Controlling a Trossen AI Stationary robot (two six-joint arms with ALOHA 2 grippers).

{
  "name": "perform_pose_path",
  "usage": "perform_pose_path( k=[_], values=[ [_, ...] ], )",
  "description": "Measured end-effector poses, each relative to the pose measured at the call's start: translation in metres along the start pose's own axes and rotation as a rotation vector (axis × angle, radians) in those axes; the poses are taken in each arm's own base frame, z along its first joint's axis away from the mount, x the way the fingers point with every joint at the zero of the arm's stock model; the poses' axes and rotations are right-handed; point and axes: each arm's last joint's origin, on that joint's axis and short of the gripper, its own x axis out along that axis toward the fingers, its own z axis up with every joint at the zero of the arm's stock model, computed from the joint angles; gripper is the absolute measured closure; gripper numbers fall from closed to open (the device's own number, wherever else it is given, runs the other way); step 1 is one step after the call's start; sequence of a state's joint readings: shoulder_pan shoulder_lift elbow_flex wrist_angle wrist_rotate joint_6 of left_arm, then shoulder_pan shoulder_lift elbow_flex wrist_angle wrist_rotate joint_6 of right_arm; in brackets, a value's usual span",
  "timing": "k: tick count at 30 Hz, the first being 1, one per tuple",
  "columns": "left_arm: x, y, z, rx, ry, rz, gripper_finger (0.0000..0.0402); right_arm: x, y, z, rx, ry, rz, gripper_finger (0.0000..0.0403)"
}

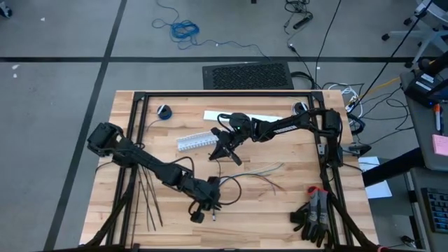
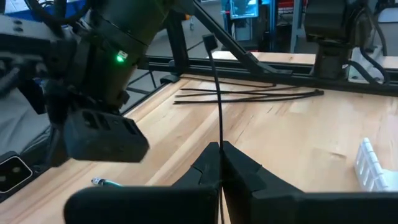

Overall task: Ziptie cables
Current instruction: Wrap the colored loose cables with the black zip tie

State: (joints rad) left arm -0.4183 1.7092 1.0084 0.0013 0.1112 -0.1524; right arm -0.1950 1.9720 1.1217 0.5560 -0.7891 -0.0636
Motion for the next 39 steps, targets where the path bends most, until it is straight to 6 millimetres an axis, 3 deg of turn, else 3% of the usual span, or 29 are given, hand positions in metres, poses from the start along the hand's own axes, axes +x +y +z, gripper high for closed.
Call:
perform_pose_path(
  k=[7,14,17,23,30,39],
  values=[
    [0.006,0.003,-0.006,-0.095,0.017,0.152,0.0362,-0.001,-0.001,0.002,-0.019,-0.017,-0.006,0.0403],
    [0.043,0.012,-0.039,-0.230,0.146,0.212,0.0362,-0.012,-0.011,0.005,0.001,-0.047,0.000,0.0403],
    [0.052,0.014,-0.044,-0.292,0.146,0.219,0.0362,-0.014,-0.012,0.005,0.013,-0.044,0.008,0.0403],
    [0.049,0.012,-0.044,-0.405,0.129,0.280,0.0362,-0.007,-0.004,0.000,0.026,-0.007,0.080,0.0403],
    [0.037,0.011,-0.048,-0.489,0.166,0.413,0.0362,0.012,0.023,-0.009,-0.020,0.020,0.162,0.0403],
    [0.035,0.011,-0.048,-0.518,0.182,0.444,0.0362,0.021,0.050,-0.019,-0.084,-0.043,0.214,0.0403]
  ],
)
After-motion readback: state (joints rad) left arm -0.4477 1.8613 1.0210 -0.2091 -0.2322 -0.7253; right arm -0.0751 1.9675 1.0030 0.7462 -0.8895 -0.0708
